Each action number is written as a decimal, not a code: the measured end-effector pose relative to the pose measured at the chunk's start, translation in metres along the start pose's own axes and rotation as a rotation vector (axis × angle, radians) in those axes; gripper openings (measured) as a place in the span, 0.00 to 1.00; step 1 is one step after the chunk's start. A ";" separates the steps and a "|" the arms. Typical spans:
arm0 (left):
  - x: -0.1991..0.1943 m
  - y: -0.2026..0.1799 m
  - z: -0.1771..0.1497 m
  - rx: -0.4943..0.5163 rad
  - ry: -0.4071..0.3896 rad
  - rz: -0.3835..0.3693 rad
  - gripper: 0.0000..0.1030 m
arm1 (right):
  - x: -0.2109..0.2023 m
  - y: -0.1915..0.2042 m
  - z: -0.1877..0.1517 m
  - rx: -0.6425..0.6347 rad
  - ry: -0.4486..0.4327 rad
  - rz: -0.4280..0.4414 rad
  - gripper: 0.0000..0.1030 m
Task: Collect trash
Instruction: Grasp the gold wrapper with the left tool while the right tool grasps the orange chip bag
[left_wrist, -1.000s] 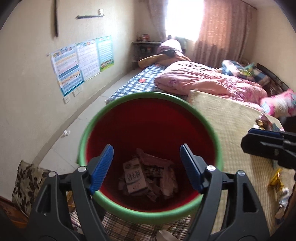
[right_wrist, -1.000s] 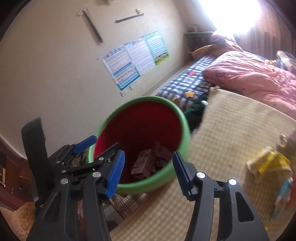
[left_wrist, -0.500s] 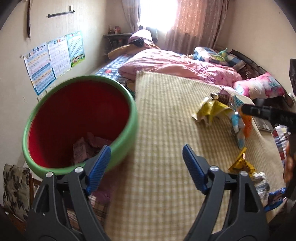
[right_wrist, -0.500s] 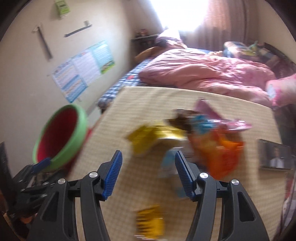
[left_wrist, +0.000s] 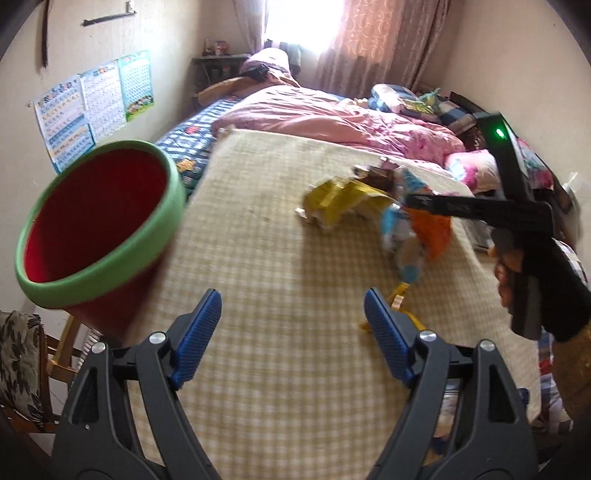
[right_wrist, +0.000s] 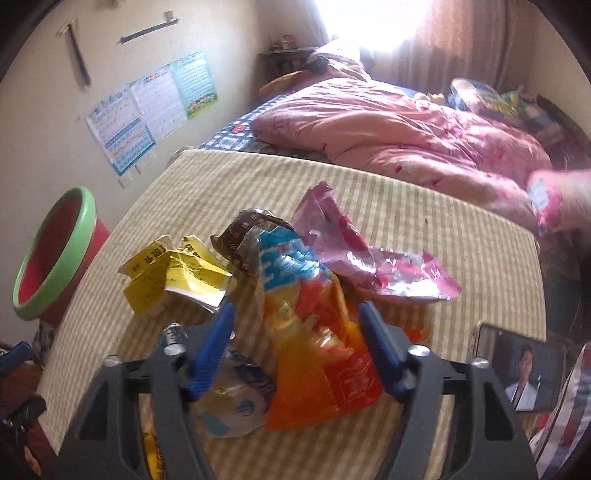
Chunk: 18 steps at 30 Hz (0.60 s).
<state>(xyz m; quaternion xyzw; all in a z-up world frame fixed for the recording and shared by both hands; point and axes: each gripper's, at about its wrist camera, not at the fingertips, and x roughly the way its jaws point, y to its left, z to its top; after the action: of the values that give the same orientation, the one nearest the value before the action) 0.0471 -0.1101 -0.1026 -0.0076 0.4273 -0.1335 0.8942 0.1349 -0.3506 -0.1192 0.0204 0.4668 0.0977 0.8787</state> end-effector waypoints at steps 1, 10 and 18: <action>0.001 -0.005 -0.001 0.002 0.006 -0.014 0.75 | -0.001 -0.002 -0.001 0.005 0.008 0.023 0.40; 0.027 -0.058 -0.002 0.042 0.068 -0.150 0.75 | -0.037 -0.008 -0.010 0.021 -0.037 0.129 0.36; 0.069 -0.054 -0.017 -0.078 0.201 -0.150 0.39 | -0.083 -0.007 -0.030 0.063 -0.083 0.204 0.37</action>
<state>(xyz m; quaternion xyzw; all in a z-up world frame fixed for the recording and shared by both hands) 0.0631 -0.1779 -0.1590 -0.0609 0.5179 -0.1835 0.8333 0.0665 -0.3750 -0.0694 0.0992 0.4285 0.1709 0.8817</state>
